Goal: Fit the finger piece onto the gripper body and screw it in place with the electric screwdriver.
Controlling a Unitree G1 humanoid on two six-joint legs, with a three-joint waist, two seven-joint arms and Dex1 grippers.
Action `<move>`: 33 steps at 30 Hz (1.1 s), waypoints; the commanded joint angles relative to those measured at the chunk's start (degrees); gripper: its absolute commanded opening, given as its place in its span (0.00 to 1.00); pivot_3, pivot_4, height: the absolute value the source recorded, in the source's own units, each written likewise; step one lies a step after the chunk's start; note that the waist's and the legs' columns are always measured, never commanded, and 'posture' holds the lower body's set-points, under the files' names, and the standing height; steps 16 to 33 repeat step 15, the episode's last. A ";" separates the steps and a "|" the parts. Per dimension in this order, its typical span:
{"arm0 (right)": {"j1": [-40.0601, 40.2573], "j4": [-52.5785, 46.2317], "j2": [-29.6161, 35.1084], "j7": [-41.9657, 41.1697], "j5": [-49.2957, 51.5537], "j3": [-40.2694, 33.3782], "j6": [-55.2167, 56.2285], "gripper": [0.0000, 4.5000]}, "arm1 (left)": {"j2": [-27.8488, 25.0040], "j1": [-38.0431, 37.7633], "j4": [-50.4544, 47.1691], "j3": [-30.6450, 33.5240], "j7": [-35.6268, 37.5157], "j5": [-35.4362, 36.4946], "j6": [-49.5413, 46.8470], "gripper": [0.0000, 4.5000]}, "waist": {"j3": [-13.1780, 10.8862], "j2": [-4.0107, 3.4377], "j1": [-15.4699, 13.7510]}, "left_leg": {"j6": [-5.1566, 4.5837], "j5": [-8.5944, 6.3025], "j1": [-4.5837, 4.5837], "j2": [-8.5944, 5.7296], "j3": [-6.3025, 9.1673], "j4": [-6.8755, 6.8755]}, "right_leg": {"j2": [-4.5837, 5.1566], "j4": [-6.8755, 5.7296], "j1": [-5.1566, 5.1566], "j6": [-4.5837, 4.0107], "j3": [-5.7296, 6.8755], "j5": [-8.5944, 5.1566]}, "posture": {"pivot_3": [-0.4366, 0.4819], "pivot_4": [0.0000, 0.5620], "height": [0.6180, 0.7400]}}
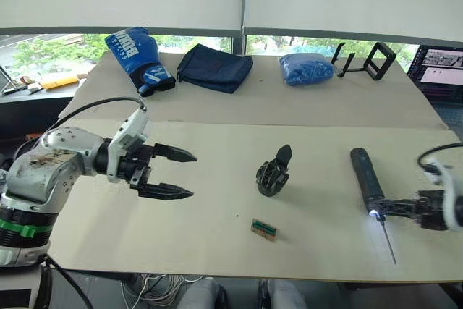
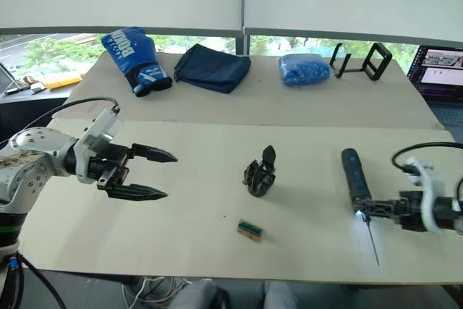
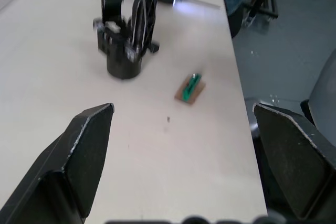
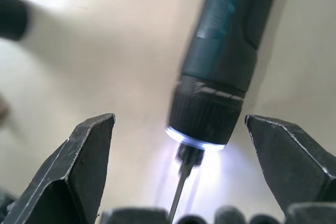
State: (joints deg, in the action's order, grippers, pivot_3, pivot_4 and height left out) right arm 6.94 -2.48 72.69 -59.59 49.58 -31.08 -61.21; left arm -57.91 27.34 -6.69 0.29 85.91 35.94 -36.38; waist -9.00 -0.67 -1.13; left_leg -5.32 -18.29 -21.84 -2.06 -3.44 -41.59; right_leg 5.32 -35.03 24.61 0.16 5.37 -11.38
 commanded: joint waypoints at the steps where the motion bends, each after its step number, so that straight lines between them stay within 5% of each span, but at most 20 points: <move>1: 9.71 -2.89 1.95 -19.04 -8.32 -14.95 11.51 1.00 | -2.84 -0.60 2.91 1.70 2.96 -0.88 1.51 1.00 | -0.02 0.00 0.10 | 0.01 0.00 0.16 0.02 0.01 0.02 | 0.00 0.02 -0.15 0.16 -0.01 -0.10 | 0.48 0.27 1.00; 3: 14.18 2.83 2.70 -25.65 -17.17 -18.53 24.82 1.00 | -4.29 -0.99 5.87 1.74 4.25 -2.19 2.88 1.00 | -0.03 0.09 0.11 | 0.01 -0.02 0.44 -0.01 0.01 0.26 | 0.03 0.13 -0.36 0.32 -0.11 -0.21 | 0.48 0.27 1.00; 6: 11.05 16.87 4.61 -24.46 -23.58 -19.90 36.38 1.00 | -6.47 -1.77 10.23 1.87 6.27 -4.38 5.91 1.00 | -0.04 0.13 0.35 | 0.43 -0.31 0.64 -0.15 -0.04 0.44 | 0.08 0.14 -0.38 0.46 -0.36 -0.30 | 0.48 0.27 1.00; 12: 5.68 29.14 6.53 -28.50 -26.44 -21.77 42.62 1.00 | -6.26 -1.86 15.16 3.47 6.04 -6.80 10.92 1.00 | -0.07 0.09 0.61 | 0.39 -0.07 0.71 -0.12 -0.11 0.67 | 0.16 0.02 -0.25 -0.26 -0.39 -0.08 | 0.48 0.27 1.00; 33: 4.43 31.65 7.30 -29.78 -26.91 -21.93 42.83 1.00 | -5.72 -0.72 15.97 3.76 5.91 -5.74 9.43 1.00 | -0.07 0.07 0.61 | 0.25 0.08 0.72 -0.02 -0.09 0.70 | 0.17 -0.01 -0.25 -0.46 -0.25 -0.17 | 0.48 0.27 1.00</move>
